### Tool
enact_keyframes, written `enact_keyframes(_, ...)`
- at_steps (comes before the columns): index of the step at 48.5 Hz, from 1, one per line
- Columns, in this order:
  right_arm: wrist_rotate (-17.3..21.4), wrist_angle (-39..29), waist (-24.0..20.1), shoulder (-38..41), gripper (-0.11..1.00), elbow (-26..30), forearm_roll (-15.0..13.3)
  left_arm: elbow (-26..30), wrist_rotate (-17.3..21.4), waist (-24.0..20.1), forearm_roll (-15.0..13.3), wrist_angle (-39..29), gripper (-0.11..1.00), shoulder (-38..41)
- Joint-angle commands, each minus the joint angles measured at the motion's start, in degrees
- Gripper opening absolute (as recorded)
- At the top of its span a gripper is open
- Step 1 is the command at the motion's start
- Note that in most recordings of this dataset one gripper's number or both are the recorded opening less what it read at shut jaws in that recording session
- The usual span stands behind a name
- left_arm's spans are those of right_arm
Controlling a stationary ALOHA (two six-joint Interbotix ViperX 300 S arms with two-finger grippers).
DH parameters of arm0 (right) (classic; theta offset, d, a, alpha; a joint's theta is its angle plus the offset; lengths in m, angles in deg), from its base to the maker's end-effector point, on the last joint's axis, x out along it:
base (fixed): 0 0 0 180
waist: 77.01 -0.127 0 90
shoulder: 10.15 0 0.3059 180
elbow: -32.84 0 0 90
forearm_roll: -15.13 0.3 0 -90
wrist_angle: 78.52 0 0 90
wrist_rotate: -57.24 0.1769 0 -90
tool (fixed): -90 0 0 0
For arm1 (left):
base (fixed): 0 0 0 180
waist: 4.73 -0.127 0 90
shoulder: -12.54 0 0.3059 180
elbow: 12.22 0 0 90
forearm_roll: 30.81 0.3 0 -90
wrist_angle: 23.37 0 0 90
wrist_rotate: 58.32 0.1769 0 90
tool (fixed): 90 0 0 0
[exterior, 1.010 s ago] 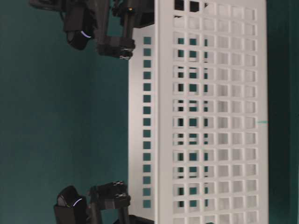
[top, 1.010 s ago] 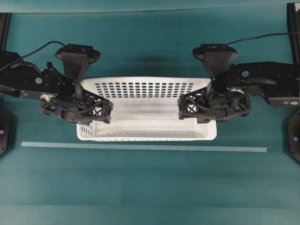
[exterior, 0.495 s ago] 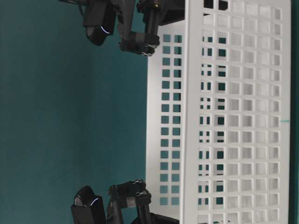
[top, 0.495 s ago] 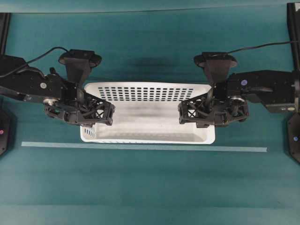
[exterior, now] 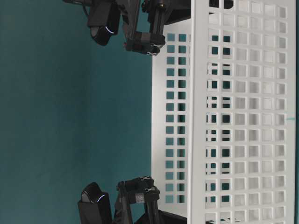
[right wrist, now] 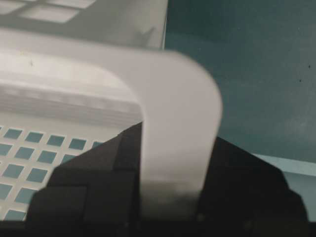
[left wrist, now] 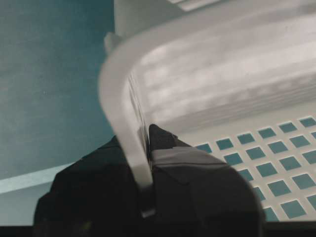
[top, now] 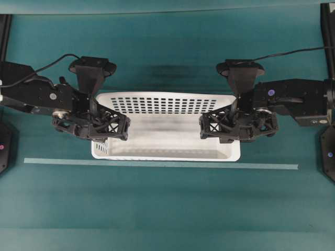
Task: Lift the white basket with both hands.
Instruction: 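Open both grippers and withdraw them outward from the basket rims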
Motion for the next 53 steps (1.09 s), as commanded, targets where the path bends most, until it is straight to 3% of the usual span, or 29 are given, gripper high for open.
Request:
enact_keyframes(1, -2.7, -1.2, -2.4, 1.7, 0.20, -0.9, 0.4, 0.5, 2.5, 0.3, 0.4, 1.1, -0.04, 1.3)
enact_keyframes(27, -4.8, -2.1, -1.8, 1.4, 0.20, -1.3, 1.1, 1.9, 2.2, 1.3, 0.4, 2.9, -0.04, 1.9)
enact_keyframes(44, -5.2, 0.7, -1.7, 0.9, 0.20, -2.5, 1.8, 0.6, 2.2, 1.0, 0.4, 3.7, -0.04, 1.6)
enact_keyframes(53, -5.2, 2.1, -1.7, 0.5, 0.24, -3.2, 2.4, 0.4, 2.5, 1.0, 0.4, 5.4, 0.05, 1.5)
